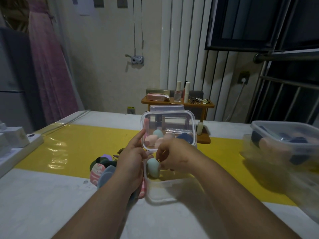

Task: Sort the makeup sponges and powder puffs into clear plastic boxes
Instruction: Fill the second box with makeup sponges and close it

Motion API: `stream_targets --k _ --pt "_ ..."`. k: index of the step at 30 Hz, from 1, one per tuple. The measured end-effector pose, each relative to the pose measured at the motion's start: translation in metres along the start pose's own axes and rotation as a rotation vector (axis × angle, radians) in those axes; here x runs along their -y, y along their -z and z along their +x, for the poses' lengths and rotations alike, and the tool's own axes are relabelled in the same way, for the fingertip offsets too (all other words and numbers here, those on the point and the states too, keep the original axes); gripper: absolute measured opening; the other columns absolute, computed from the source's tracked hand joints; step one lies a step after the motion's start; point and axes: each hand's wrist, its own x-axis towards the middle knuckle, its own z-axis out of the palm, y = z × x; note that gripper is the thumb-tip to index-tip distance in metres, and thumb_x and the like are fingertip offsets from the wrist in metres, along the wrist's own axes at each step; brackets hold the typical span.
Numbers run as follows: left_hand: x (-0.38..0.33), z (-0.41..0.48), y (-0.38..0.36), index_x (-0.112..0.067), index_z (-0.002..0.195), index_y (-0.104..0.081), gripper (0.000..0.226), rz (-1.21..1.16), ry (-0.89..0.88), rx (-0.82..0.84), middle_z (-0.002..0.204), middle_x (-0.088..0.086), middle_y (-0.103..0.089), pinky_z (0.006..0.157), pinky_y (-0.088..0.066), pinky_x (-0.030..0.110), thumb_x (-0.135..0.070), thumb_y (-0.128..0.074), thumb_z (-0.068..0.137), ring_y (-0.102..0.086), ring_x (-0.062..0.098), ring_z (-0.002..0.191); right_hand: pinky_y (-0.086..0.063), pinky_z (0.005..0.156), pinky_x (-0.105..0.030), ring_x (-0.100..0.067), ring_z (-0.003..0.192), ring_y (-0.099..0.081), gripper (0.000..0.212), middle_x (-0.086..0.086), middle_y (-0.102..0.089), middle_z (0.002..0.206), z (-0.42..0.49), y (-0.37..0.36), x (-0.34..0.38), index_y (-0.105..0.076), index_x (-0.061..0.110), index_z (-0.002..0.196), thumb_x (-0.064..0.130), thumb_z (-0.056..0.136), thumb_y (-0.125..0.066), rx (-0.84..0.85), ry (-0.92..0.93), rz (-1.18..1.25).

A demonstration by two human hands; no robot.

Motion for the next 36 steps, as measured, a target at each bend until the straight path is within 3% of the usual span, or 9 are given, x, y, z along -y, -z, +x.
stream_targets --k 6,11,15,20,23,27,30,33,36 --pt "-0.001 -0.002 -0.002 -0.030 0.123 -0.066 0.080 0.019 -0.010 -0.030 0.115 0.008 -0.064 0.085 -0.055 0.047 0.022 -0.029 0.075 -0.063 0.038 0.106 -0.060 0.076 -0.032 -0.014 0.084 -0.067 0.023 0.004 -0.068 0.094 0.000 0.004 -0.005 -0.071 0.024 0.098 0.012 0.080 -0.079 -0.058 -0.005 0.104" --pt "-0.004 -0.007 -0.006 -0.032 0.116 -0.065 0.074 0.046 -0.028 -0.047 0.097 -0.005 -0.066 0.060 -0.053 0.028 0.022 -0.032 0.080 -0.065 0.026 0.092 -0.056 0.085 -0.044 -0.014 0.087 -0.065 0.015 0.011 -0.068 0.086 0.005 0.005 -0.014 -0.067 0.035 0.082 0.025 0.080 -0.078 -0.143 -0.025 0.138" --pt "-0.004 -0.009 -0.008 -0.033 0.114 -0.065 0.071 0.063 -0.056 -0.089 0.082 -0.013 -0.069 0.050 -0.053 0.022 0.022 -0.034 0.082 -0.066 0.020 0.079 -0.058 0.079 -0.039 -0.012 0.082 -0.065 0.007 0.009 -0.069 0.085 0.003 0.011 -0.018 -0.072 0.029 0.088 0.023 0.086 -0.068 -0.249 -0.003 0.195" --pt "-0.003 -0.007 -0.006 -0.037 0.132 -0.059 0.076 0.178 -0.080 -0.173 0.123 0.000 -0.059 0.073 -0.056 0.036 0.016 -0.035 0.083 -0.064 0.024 0.098 -0.052 0.069 -0.028 -0.010 0.082 -0.061 0.011 0.010 -0.065 0.085 0.004 0.020 -0.033 -0.069 0.027 0.090 0.018 0.090 -0.063 -0.453 -0.066 0.316" --pt "-0.002 -0.007 -0.006 -0.038 0.133 -0.058 0.074 0.215 -0.094 -0.191 0.125 0.000 -0.058 0.078 -0.056 0.039 0.015 -0.038 0.085 -0.062 0.024 0.103 -0.047 0.064 -0.024 -0.012 0.083 -0.060 0.011 0.007 -0.064 0.087 0.008 0.024 -0.052 -0.069 0.021 0.094 0.014 0.092 -0.060 -0.574 -0.141 0.352" --pt "-0.003 -0.008 -0.008 -0.037 0.135 -0.055 0.072 0.237 -0.100 -0.213 0.109 -0.007 -0.057 0.079 -0.055 0.037 0.014 -0.038 0.087 -0.061 0.018 0.098 -0.042 0.063 -0.021 -0.016 0.090 -0.059 0.015 -0.002 -0.066 0.106 0.014 0.023 -0.081 -0.067 0.019 0.103 0.011 0.094 -0.058 -0.655 -0.260 0.340" --pt "-0.002 -0.007 -0.008 -0.036 0.135 -0.056 0.071 0.233 -0.099 -0.211 0.114 -0.003 -0.062 0.087 -0.055 0.043 0.014 -0.040 0.088 -0.062 0.021 0.101 -0.046 0.068 -0.021 -0.011 0.088 -0.058 0.028 -0.001 -0.065 0.118 0.015 0.019 -0.096 -0.064 0.019 0.118 0.007 0.094 -0.059 -0.576 -0.330 0.347" --pt "-0.001 -0.006 -0.007 -0.035 0.135 -0.056 0.072 0.253 -0.106 -0.218 0.100 -0.014 -0.059 0.081 -0.055 0.038 0.015 -0.038 0.087 -0.062 0.022 0.101 -0.050 0.092 -0.032 -0.017 0.113 -0.057 0.044 0.002 -0.060 0.131 0.017 0.012 -0.103 -0.056 0.023 0.131 0.009 0.091 -0.065 -0.462 -0.331 0.364" --pt "-0.001 -0.006 -0.007 -0.036 0.134 -0.057 0.073 0.255 -0.106 -0.213 0.099 -0.012 -0.057 0.079 -0.055 0.035 0.015 -0.037 0.086 -0.062 0.023 0.102 -0.046 0.099 -0.033 -0.017 0.126 -0.052 0.057 0.005 -0.055 0.140 0.018 0.007 -0.106 -0.048 0.029 0.141 0.017 0.090 -0.069 -0.383 -0.271 0.343"
